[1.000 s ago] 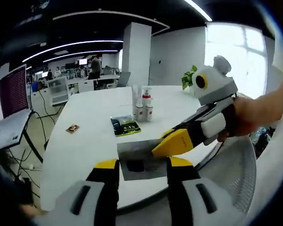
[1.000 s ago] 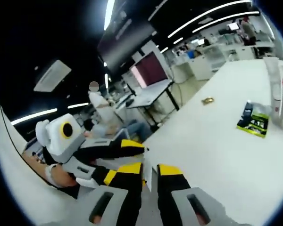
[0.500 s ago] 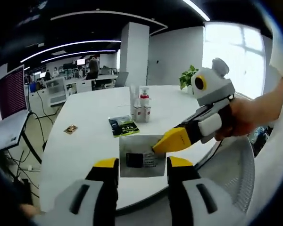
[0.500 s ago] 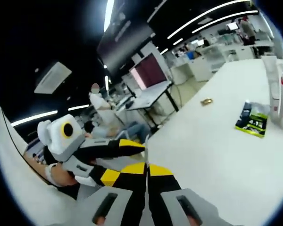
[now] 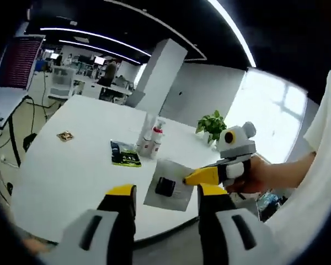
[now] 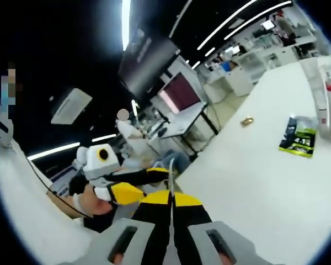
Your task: Arrange the skincare products in the storage area until every visible bottle or jar stands upright without overlapping.
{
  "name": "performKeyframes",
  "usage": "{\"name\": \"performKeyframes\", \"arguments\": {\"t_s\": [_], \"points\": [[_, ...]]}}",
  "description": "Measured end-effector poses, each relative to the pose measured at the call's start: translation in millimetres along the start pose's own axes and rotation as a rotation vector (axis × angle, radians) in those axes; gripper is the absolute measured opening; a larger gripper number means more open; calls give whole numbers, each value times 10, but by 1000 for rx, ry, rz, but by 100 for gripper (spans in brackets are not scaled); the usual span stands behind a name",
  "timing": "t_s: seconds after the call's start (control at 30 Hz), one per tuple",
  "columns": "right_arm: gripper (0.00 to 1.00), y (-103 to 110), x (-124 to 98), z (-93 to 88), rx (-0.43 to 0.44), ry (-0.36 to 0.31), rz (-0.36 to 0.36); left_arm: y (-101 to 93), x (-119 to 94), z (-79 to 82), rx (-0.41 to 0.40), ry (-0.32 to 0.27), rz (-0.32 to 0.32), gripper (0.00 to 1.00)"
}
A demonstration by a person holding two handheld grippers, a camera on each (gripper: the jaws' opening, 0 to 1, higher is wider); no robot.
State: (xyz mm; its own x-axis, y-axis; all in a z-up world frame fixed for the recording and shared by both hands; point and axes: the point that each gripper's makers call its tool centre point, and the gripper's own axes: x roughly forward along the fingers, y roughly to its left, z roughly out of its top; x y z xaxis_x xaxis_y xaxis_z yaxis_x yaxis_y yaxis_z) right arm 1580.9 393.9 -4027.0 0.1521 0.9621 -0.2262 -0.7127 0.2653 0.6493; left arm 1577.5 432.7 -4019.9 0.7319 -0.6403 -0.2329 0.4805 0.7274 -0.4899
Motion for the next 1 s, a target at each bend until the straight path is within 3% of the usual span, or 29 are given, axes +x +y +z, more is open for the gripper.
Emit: {"name": "performKeyframes", "arguments": {"t_s": [0.33, 0.6, 1.0], "points": [[0, 208, 49, 19, -12, 1, 74, -88, -7, 7, -60, 5, -75, 33], [0, 256, 68, 14, 7, -2, 82, -107, -23, 30, -93, -4, -102, 33], [0, 410, 65, 62, 33, -16, 148, -149, -37, 55, -148, -10, -150, 35]]}}
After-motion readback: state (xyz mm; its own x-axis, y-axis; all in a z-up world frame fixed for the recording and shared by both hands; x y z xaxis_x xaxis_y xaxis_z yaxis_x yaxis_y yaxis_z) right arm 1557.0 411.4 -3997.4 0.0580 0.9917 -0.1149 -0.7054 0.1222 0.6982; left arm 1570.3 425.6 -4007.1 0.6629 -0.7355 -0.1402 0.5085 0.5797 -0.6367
